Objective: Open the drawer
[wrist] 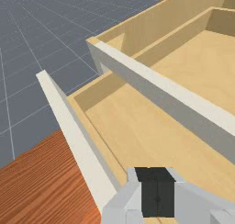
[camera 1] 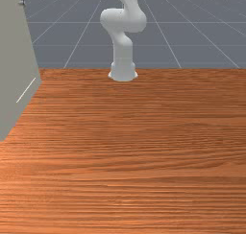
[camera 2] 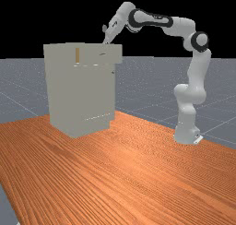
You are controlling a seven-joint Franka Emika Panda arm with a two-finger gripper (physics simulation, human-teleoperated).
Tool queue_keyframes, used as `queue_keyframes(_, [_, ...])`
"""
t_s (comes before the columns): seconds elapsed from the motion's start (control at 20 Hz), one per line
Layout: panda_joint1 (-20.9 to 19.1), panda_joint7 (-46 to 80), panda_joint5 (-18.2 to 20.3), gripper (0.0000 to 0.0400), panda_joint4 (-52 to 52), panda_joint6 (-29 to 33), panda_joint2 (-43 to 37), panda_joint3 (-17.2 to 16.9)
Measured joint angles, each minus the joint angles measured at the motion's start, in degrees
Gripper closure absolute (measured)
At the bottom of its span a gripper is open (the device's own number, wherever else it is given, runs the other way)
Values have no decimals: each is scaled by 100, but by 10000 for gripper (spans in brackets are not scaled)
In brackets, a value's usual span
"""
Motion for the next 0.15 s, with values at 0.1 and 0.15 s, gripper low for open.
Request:
queue_keyframes(0.1, [269,232,120,400,-547,-5,-347,515])
queue_keyframes(0.15, [465,397,135,391,-908,-2,-698,823])
